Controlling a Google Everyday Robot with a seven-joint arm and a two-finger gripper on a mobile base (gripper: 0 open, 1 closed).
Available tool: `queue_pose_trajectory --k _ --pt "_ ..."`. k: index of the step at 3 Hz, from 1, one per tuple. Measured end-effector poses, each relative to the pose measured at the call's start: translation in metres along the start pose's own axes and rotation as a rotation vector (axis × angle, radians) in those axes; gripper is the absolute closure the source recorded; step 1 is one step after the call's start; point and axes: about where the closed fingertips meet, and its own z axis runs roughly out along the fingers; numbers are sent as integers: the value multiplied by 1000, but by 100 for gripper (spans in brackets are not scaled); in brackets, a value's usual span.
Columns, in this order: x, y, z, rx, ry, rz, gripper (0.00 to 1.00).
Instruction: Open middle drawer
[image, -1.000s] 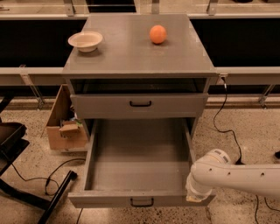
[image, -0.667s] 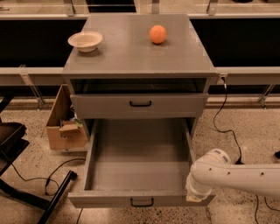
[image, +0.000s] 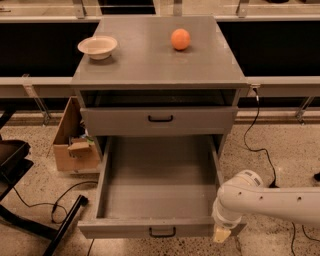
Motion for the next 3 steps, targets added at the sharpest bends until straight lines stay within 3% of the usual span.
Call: queue_pose_trajectory --k 1,3 --pt "0 0 0 0 0 0 0" --pt "-4 0 -1 8 6 -14 0"
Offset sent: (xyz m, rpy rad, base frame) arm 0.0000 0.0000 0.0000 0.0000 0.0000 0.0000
